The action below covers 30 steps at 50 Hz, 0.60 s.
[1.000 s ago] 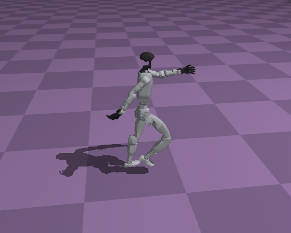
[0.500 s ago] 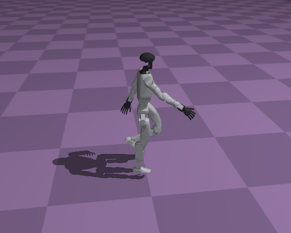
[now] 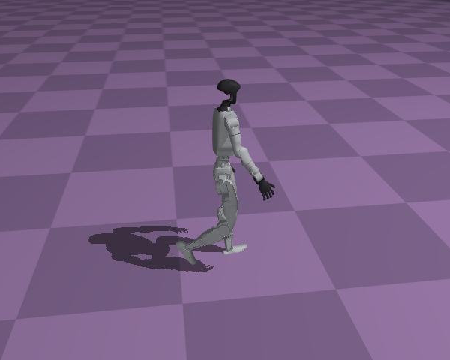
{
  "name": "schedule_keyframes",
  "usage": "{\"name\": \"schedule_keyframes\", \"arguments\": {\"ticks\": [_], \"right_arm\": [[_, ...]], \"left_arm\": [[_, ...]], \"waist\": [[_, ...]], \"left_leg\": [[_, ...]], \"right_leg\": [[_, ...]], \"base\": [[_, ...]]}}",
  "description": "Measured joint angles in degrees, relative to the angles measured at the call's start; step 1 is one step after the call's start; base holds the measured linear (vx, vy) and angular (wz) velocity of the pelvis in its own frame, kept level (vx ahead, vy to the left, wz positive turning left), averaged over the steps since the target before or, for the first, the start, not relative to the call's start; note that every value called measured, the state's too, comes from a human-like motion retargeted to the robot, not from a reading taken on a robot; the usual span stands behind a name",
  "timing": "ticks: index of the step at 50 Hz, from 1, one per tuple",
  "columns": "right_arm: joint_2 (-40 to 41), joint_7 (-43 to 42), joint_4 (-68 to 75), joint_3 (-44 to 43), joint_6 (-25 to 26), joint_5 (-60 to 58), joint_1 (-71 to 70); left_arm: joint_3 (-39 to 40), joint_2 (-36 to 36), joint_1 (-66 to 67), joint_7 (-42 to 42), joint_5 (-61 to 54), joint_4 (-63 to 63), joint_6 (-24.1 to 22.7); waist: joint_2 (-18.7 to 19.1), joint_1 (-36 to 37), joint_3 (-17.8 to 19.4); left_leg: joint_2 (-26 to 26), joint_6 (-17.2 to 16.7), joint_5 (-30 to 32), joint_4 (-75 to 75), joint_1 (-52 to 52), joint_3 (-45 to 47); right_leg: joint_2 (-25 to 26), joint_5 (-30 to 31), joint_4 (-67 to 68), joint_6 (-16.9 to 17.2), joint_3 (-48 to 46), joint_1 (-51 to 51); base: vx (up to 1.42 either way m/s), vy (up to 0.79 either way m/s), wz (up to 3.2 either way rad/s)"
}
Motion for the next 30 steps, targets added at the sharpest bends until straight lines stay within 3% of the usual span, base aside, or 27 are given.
{"name": "schedule_keyframes", "arguments": {"ticks": [3,7,10,13,17,20,23,25,28,30], "right_arm": [[6.8,6.9,4.6,4.2,1.6,-8.5,13.4],[13.0,18.9,8.6,11.1,1.1,-24.5,30.7],[14.8,28.7,10.0,15.4,0.0,-31.6,42.2],[14.3,36.7,11.1,16.8,-0.4,-31.4,51.0],[12.0,40.0,12.1,16.1,0.5,-27.3,56.7],[10.4,36.4,12.9,15.3,0.8,-25.2,55.5],[9.5,28.8,14.4,15.0,0.3,-25.2,49.4],[9.3,22.8,16.5,14.1,0.7,-27.2,41.8],[9.1,15.2,18.8,13.3,2.8,-28.1,29.5],[8.1,10.9,19.5,12.6,4.7,-25.9,20.4]], "left_arm": [[1.8,2.8,-18.2,4.4,-5.2,-2.4,-0.3],[1.4,6.7,-39.5,1.9,-12.1,-8.3,-0.3],[-1.7,10.7,-52.5,-1.8,-13.1,-12.9,-1.4],[-5.5,15.2,-62.0,-3.3,-12.1,-15.9,-4.4],[-8.7,19.8,-69.8,-2.3,-14.5,-16.9,-7.8],[-8.1,21.5,-70.9,-1.7,-18.5,-17.1,-9.3],[-4.2,21.5,-66.0,-1.2,-22.7,-18.4,-10.5],[-0.8,20.6,-60.4,1.9,-24.5,-20.1,-11.7],[0.7,17.6,-47.6,4.6,-24.0,-21.5,-12.1],[0.4,15.0,-36.7,5.7,-23.4,-20.9,-10.8]], "waist": [[1.4,-8.0,0.8],[3.9,-18.4,2.7],[4.9,-24.7,3.4],[5.3,-29.0,3.0],[5.6,-31.3,1.3],[5.5,-30.6,-0.5],[3.8,-29.2,-1.3],[1.2,-27.9,1.0],[-1.5,-21.5,2.7],[-2.6,-16.3,3.7]], "left_leg": [[-0.4,0.7,-2.7,1.5,2.4,-9.3],[1.0,0.5,-4.1,0.9,7.1,-20.2],[2.4,0.4,-4.7,0.0,10.0,-25.7],[3.6,0.8,-5.6,0.0,12.0,-28.6],[4.7,1.9,-7.4,0.0,13.8,-29.9],[4.2,1.8,-9.1,0.0,14.9,-29.5],[1.3,1.3,-10.4,0.0,17.6,-29.8],[-2.1,1.6,-11.1,0.4,22.1,-31.0],[-5.2,2.8,-9.5,4.1,25.0,-29.6],[-6.7,4.2,-6.1,10.2,24.4,-27.0]], "right_leg": [[-0.5,-3.1,20.5,-0.9,-3.5,-9.1],[-1.2,-6.8,37.0,-1.5,-6.9,-18.3],[-4.5,-9.9,41.8,-3.7,-8.1,-24.1],[-6.4,-12.8,38.8,-4.6,-7.4,-28.8],[-5.9,-14.3,22.3,-2.8,-5.9,-31.3],[-6.9,-14.2,-1.3,-2.7,-7.7,-27.5],[-6.8,-6.0,-37.0,-0.9,-9.9,-15.6],[-7.2,3.7,-57.6,3.2,-8.8,-5.1],[-7.0,10.2,-65.2,8.8,-3.1,0.5],[-6.7,10.3,-66.1,9.5,0.9,3.4]], "base": [[0.53,0.05,2.62],[0.51,-0.05,2.41],[0.48,-0.12,1.69],[0.48,-0.18,0.99],[0.49,-0.2,0.35],[0.51,-0.2,-0.02],[0.56,-0.22,0.03],[0.62,-0.24,-0.09],[0.59,-0.24,-1.06],[0.58,-0.23,-1.56]]}}
